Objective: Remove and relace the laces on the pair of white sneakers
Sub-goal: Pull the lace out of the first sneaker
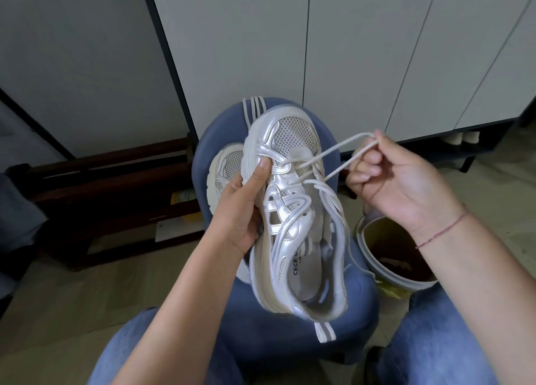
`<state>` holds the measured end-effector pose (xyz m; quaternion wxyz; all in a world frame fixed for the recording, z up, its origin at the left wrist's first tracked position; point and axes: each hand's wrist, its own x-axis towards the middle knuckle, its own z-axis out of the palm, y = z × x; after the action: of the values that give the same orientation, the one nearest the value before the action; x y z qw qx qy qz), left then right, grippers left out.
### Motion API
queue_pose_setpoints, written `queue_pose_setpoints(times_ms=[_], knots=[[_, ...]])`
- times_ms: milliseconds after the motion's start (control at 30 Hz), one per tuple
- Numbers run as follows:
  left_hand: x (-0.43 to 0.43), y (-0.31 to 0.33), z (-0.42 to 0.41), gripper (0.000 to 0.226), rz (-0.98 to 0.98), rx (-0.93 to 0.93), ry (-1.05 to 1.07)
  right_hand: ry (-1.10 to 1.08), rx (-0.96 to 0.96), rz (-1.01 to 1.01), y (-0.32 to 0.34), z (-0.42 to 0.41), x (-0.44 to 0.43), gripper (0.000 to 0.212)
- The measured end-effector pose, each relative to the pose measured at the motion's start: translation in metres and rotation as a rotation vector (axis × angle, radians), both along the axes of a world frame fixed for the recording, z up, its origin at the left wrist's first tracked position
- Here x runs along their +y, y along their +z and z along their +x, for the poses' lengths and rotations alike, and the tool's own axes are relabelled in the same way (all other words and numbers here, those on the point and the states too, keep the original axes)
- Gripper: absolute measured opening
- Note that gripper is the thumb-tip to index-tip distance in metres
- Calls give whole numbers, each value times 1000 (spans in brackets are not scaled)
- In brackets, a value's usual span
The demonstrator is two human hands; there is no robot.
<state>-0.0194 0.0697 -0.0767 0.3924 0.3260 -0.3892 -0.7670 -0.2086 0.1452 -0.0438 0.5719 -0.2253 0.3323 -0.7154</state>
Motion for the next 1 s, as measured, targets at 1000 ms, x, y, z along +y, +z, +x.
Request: queue_pose_setpoints(times_ms=[1000], knots=[[0, -1, -2, 63, 6, 18, 23, -31, 853, 100, -11, 30, 4, 25]])
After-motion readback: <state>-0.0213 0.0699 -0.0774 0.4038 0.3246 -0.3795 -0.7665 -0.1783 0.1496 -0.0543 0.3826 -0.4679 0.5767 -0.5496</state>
